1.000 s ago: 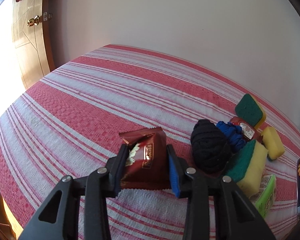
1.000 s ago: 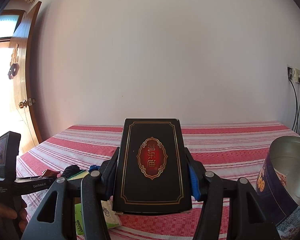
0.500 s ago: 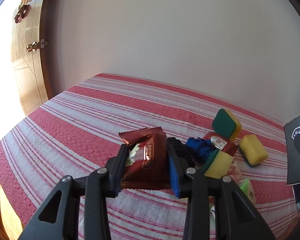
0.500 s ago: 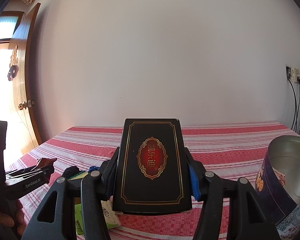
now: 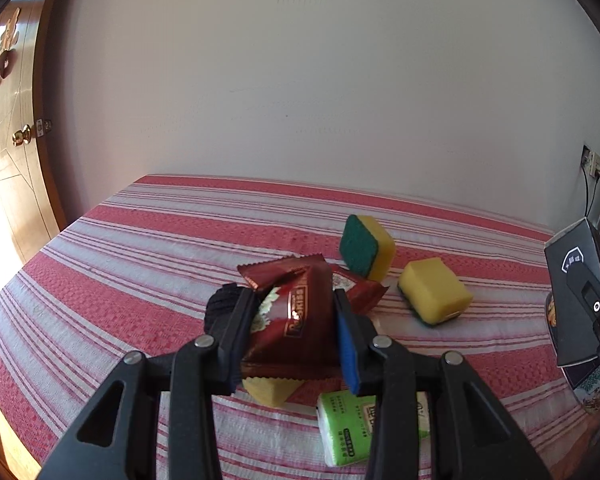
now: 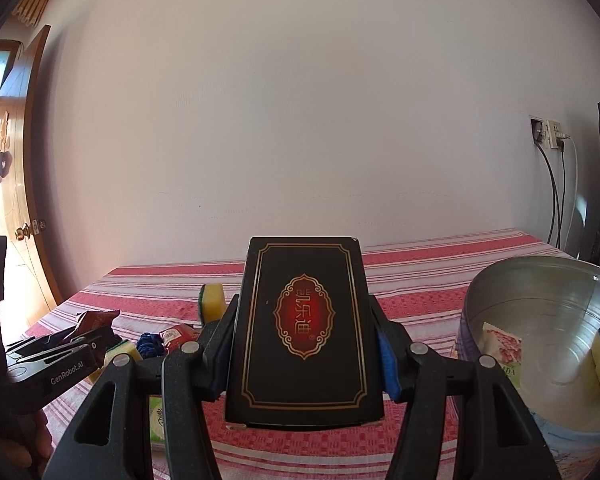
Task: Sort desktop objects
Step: 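Lift the black box with the right gripper while the left holds the red bag, then carry both items over the bucket and open both grippers to drop them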
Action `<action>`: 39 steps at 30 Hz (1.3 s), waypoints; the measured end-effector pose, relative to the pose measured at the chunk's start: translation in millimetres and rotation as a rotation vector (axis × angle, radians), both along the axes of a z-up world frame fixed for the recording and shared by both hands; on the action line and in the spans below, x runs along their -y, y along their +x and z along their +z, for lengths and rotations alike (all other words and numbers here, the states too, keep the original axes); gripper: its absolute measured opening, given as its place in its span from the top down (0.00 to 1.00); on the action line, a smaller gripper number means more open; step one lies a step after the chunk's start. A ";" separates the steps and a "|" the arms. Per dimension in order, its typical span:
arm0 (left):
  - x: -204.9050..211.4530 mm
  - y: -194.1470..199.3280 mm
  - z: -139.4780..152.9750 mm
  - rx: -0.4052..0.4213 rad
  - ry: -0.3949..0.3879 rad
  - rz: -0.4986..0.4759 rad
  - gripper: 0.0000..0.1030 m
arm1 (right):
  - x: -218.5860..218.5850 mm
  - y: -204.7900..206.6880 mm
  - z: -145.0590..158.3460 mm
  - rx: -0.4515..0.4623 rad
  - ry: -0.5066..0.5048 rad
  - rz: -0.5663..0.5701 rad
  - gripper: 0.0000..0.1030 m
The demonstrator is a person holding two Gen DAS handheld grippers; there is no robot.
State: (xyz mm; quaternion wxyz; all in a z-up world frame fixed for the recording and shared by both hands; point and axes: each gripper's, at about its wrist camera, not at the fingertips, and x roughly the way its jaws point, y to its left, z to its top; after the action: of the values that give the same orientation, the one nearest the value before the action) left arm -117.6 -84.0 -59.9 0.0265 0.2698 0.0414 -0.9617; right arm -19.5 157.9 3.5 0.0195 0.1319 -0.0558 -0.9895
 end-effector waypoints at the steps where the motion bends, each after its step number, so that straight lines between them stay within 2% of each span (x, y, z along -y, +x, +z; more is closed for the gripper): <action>1: -4.1 0.7 0.5 0.000 -0.001 -0.011 0.64 | -1.5 2.0 0.2 -0.004 0.006 -0.010 0.43; 11: -46.7 13.4 11.0 -0.042 -0.007 -0.139 0.64 | -27.5 27.7 11.8 -0.081 0.074 -0.156 0.43; 15: -65.5 13.7 13.3 -0.061 -0.015 -0.187 0.64 | -48.3 34.1 17.4 -0.097 0.067 -0.222 0.43; 21: -96.3 14.0 17.9 -0.076 -0.014 -0.277 0.64 | -87.0 54.8 26.7 -0.101 0.092 -0.337 0.43; 30: -158.0 9.8 32.6 -0.106 -0.026 -0.418 0.64 | -151.4 78.1 30.7 -0.089 0.077 -0.528 0.43; 39: -231.0 18.0 42.9 -0.115 -0.063 -0.555 0.64 | -194.3 83.5 31.5 -0.052 0.040 -0.616 0.43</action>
State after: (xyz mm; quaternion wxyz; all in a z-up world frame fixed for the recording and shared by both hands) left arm -99.6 147.0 -17.0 -0.2319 0.2149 -0.0623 -0.9467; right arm 64.0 352.1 35.0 -0.2827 0.0836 -0.0733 -0.9527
